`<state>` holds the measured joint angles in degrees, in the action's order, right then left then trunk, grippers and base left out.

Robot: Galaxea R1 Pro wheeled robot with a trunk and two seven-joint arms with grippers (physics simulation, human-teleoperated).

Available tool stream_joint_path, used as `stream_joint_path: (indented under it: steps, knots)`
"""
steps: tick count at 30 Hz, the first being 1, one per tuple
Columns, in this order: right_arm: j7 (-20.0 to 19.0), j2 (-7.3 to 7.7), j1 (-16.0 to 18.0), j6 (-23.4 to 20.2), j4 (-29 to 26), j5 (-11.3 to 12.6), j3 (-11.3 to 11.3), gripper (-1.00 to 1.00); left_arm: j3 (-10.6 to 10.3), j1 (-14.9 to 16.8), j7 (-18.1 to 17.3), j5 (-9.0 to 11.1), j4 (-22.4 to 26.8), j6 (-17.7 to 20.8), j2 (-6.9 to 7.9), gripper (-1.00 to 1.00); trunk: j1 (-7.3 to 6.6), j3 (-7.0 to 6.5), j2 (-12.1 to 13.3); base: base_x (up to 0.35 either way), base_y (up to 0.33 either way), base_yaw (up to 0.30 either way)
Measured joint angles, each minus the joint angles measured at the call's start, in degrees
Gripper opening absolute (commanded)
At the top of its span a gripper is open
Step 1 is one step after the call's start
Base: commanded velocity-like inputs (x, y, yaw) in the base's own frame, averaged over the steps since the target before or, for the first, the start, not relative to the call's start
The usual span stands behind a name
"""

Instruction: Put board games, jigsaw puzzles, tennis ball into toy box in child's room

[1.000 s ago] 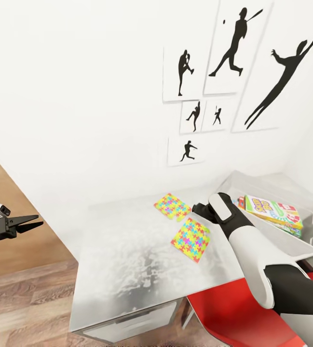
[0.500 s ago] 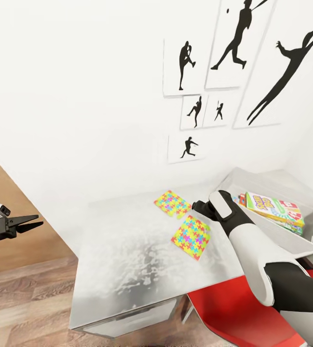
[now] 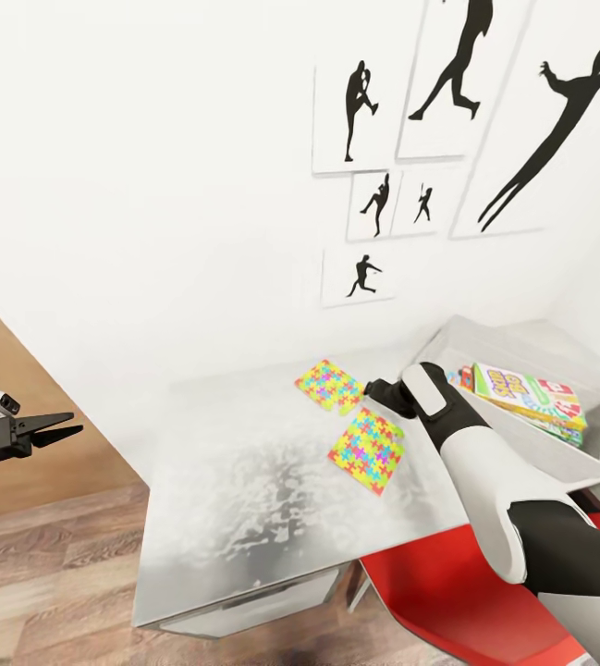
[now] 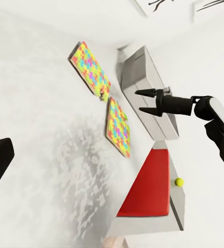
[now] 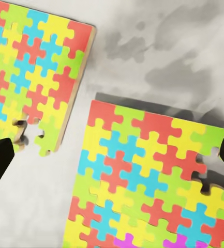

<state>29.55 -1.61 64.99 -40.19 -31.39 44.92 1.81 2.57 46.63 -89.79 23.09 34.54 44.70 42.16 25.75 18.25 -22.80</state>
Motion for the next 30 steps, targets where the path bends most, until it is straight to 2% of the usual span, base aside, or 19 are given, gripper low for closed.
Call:
stream_joint_path:
  steps: [30]
  knots:
    - [-0.76,0.34,-0.08,0.0,0.26,-0.11,0.16,1.0,0.02,0.0,0.0,0.0,0.0,-0.01,0.0,1.0,0.0,2.81,0.0,0.0,0.0,0.0]
